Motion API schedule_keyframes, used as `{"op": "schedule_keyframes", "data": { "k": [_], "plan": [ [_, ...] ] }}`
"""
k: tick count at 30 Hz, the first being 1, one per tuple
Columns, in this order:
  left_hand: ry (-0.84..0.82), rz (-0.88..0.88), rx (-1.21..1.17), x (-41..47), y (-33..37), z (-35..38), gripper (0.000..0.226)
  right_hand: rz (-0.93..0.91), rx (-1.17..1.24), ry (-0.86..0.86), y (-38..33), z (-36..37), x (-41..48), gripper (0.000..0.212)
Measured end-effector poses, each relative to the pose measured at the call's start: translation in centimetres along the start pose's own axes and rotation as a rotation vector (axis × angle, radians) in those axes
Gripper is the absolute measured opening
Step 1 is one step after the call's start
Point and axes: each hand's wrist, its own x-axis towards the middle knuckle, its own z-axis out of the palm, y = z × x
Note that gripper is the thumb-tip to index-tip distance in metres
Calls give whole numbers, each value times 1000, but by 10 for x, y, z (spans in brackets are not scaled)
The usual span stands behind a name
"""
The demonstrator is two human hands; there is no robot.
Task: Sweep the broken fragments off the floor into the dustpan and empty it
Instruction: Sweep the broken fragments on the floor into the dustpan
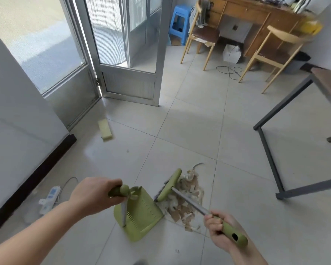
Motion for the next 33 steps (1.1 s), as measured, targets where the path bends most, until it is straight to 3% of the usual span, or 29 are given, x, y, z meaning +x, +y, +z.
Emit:
{"op": "schedule_keyframes", "data": {
  "k": [4,9,13,17,20,27,33],
  "plan": [
    [1,21,13,5,-2,-8,44,-55,-93,-30,-8,8,-17,6],
    [7,25,-4,6,-8,-15,43,-105,-361,41,-39,18,-34,29],
    [9,23,0,4,-9,-16,42,-202,-719,200,-66,21,-30,41],
    [12,19,-13,3,-9,-10,44,-415,-1003,357,-89,24,-8,21],
    [9,22,-19,2,-7,-4,43,-492,-1159,430,-106,24,12,19],
    [-24,10,-23,2,7,5,46,-454,-1267,554,-134,20,59,24],
    [-32,-26,-16,-5,8,9,50,-310,-1293,585,-129,4,79,26]
  ]
}}
